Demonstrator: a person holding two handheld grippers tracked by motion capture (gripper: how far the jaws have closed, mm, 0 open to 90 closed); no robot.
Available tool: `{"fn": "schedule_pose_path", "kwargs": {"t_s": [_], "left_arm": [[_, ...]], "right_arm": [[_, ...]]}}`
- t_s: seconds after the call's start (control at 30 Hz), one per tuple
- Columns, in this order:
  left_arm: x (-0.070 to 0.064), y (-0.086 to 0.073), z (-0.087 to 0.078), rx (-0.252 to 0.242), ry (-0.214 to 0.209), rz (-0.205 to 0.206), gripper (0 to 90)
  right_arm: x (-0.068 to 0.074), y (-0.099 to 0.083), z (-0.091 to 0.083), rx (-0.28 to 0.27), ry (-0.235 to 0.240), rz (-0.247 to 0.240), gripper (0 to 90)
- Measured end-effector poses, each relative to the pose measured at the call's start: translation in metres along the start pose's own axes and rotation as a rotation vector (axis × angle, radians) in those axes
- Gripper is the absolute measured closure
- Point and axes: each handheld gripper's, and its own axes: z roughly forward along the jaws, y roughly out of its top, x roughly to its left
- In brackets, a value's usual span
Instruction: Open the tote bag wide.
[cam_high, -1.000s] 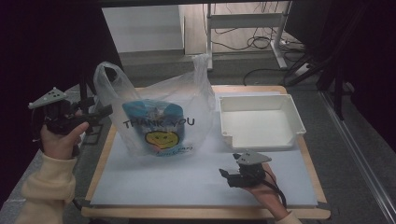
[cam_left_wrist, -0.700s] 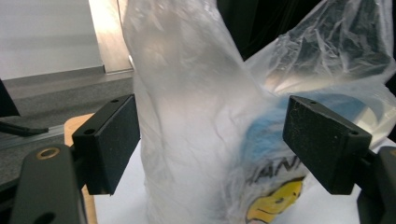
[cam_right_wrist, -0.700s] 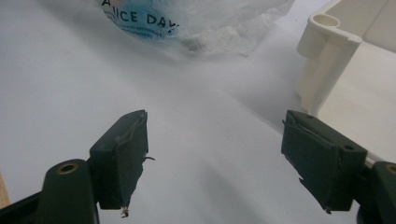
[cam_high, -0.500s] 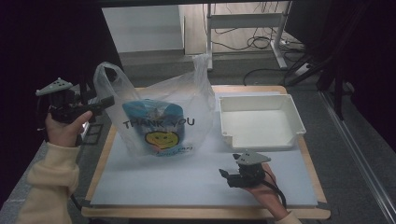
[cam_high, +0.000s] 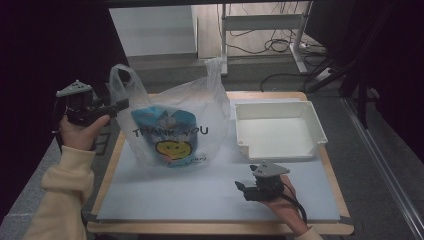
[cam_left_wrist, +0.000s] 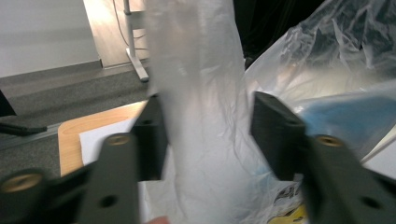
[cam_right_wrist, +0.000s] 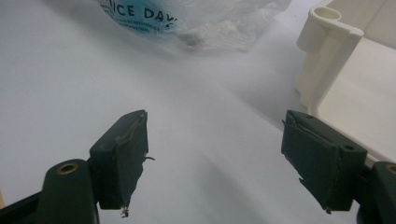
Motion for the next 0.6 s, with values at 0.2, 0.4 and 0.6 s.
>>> {"fn": "schedule_pose_path", "kwargs": {"t_s": [0.2,0.4,0.6], "left_arm": [[-0.004,-0.001,-0.003,-0.014,0.02,0.027,74.6],[-0.004,-0.004,-0.006,-0.028,0.015,0.033,86.4],[-0.008,-0.009,-0.014,-0.073,-0.003,0.028,86.8]], "right_arm": [[0.001,0.0,0.001,0.005,-0.001,-0.006,23.0],[0.001,-0.001,0.002,0.012,-0.007,-0.014,23.0],[0.002,-0.002,0.002,0.018,-0.012,-0.017,23.0]]}}
